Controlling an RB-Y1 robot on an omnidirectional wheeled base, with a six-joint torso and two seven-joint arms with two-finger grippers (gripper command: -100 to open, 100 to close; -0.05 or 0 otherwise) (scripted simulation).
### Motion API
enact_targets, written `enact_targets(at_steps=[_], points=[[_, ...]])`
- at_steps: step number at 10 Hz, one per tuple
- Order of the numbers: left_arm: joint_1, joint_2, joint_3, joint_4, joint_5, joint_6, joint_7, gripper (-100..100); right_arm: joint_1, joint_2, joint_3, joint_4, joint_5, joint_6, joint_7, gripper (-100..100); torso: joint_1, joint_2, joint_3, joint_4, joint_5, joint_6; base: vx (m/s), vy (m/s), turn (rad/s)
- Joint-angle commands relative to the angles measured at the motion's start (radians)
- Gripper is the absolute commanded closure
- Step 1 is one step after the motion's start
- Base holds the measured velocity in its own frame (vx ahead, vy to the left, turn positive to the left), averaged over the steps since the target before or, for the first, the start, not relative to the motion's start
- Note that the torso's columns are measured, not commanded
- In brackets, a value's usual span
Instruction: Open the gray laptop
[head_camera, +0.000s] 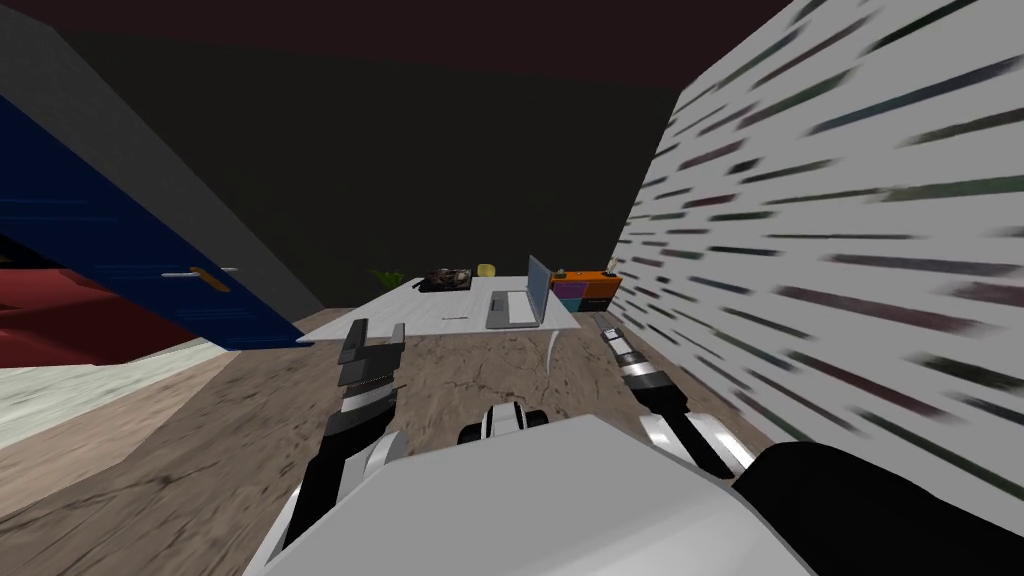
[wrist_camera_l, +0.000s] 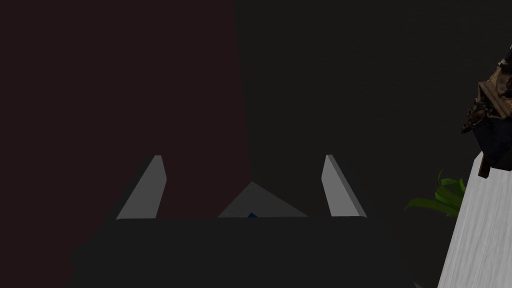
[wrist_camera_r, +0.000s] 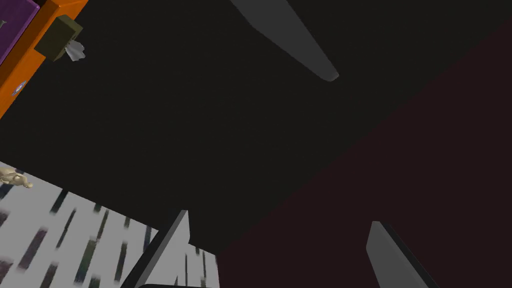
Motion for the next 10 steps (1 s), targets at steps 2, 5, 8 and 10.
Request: enact_targets(at_steps=[2, 5, 8, 10], points=[[0.0, 0.0, 0.0, 0.0, 0.0, 0.0, 0.0, 0, 0.09, -0.077, -0.104, -0.025, 0.086, 0.033, 0.038, -100, 0.0, 0.0, 0.0, 0.0, 0.0, 0.0, 0.093, 0.073, 0.022], [0.0, 0.0, 0.0, 0.0, 0.0, 0.0, 0.0, 0, 0.162, -0.149, -0.193, -0.038, 0.161, 0.064, 0.071, -100, 0.0, 0.001, 0.0, 0.0, 0.0, 0.0, 0.093, 0.083, 0.028], [0.0, 0.0, 0.0, 0.0, 0.0, 0.0, 0.0, 0, 0.234, -0.229, -0.283, -0.045, 0.237, 0.096, 0.104, -100, 0.001, 0.0, 0.0, 0.0, 0.0, 0.0, 0.101, 0.096, 0.023], [0.0, 0.0, 0.0, 0.0, 0.0, 0.0, 0.0, 0, 0.282, -0.285, -0.343, -0.045, 0.288, 0.119, 0.127, -100, -0.001, 0.0, 0.0, 0.0, 0.0, 0.0, 0.111, 0.079, 0.028]])
